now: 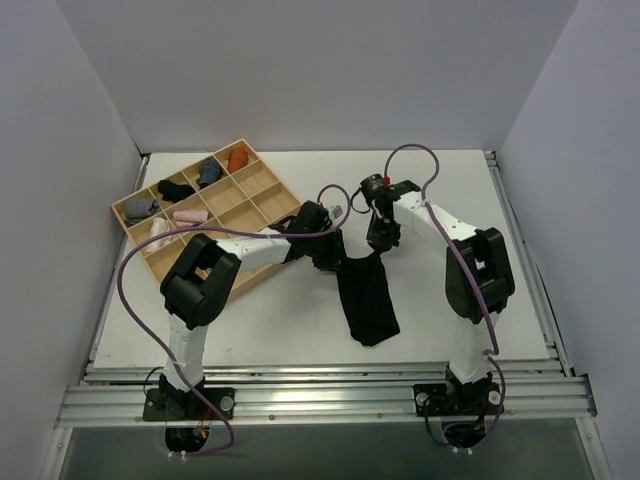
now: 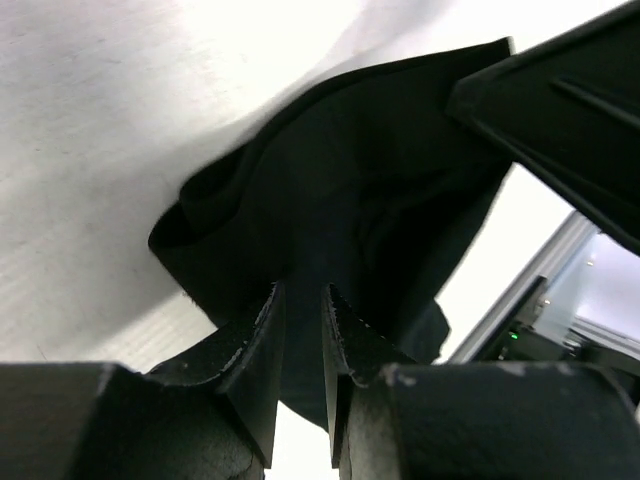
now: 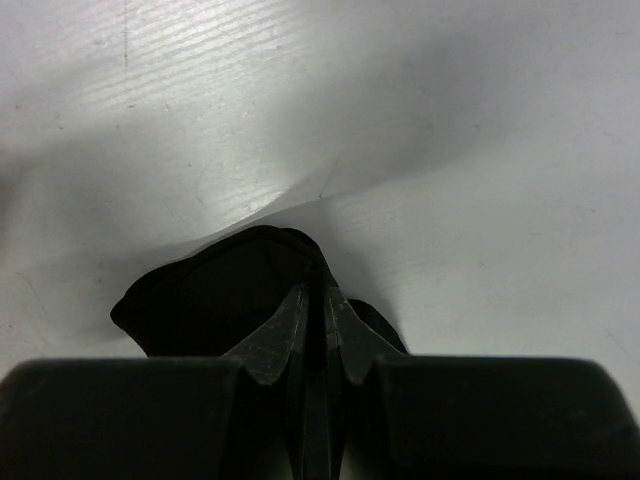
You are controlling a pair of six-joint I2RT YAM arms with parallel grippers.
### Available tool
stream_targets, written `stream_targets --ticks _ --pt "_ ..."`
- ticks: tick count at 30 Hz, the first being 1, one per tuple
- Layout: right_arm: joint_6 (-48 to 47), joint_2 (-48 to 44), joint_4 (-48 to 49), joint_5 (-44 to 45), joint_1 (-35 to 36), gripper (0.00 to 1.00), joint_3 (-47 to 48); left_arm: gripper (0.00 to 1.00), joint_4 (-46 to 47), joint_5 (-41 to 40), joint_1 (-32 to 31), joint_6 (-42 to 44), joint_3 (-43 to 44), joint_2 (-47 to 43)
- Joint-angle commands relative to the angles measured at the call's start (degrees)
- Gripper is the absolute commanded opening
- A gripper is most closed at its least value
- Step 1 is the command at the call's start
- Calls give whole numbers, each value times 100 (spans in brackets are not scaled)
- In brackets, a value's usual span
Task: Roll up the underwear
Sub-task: Fold the underwear
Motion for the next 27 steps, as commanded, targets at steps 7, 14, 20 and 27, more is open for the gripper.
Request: stream_targets --ticks 7,14,20,27 --pt "-435 220 9 -298 225 0 584 29 -291 -340 57 144 296 440" --pt "-382 246 80 -492 488 0 778 29 -238 -366 57 39 305 555" --pt "-215 115 237 -509 568 0 489 29 -256 -428 57 -23 262 406" --pt "-153 -149 352 -386 550 0 58 34 -291 -560 127 -128 -142 -464"
